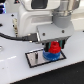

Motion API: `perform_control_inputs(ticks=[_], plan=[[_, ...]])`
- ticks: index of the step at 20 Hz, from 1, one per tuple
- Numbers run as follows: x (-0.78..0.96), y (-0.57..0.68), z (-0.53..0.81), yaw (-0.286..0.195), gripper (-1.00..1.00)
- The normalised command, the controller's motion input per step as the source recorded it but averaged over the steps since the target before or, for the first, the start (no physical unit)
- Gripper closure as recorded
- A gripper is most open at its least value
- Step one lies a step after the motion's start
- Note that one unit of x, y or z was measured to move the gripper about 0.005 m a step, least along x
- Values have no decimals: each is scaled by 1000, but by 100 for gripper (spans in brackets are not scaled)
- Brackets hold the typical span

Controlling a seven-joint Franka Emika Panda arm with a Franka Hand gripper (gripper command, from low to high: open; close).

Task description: Insert the blue gear onto the right peg, followed by the red gear

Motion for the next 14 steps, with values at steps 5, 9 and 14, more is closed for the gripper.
perform_control_inputs(ticks=[5, 9, 14], plan=[[63, -45, 54, 0, 100], [49, -64, 196, 0, 100], [0, 23, 359, 0, 100]])
